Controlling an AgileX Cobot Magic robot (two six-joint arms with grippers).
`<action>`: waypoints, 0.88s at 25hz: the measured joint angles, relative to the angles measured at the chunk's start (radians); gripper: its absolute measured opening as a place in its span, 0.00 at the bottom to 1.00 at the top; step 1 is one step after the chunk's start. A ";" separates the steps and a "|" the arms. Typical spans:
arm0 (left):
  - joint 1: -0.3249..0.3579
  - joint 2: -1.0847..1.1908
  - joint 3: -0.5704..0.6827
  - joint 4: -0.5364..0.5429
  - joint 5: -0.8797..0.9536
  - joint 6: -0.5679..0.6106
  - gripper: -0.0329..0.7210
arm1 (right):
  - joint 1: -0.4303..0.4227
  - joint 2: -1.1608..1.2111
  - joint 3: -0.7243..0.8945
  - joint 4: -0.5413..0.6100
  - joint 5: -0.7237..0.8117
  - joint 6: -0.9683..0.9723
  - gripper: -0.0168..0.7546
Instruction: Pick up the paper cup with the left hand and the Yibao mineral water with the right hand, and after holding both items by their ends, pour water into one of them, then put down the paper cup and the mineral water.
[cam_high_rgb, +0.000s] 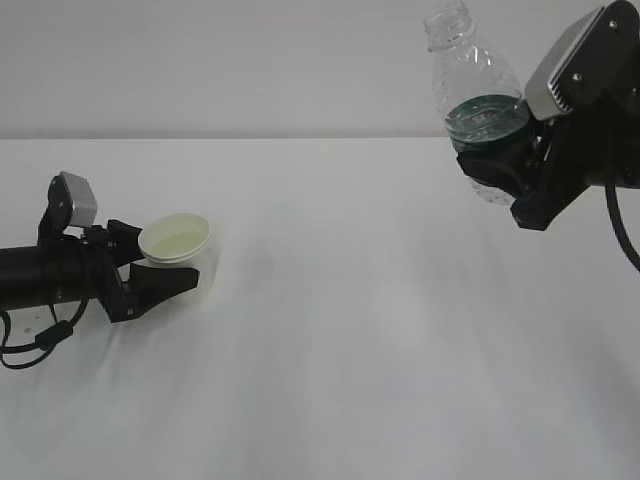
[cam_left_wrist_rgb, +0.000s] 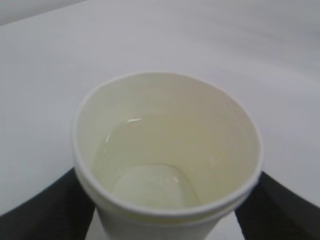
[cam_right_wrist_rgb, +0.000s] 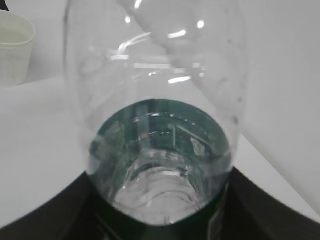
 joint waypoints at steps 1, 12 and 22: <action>0.004 0.000 0.000 0.000 0.000 0.000 0.83 | 0.000 0.000 0.000 0.000 0.000 0.000 0.59; 0.060 0.000 0.000 0.046 0.000 -0.040 0.83 | 0.000 0.000 0.000 0.000 0.002 0.000 0.59; 0.060 0.000 0.000 0.083 0.000 -0.060 0.83 | 0.000 0.000 0.000 0.000 0.002 0.000 0.59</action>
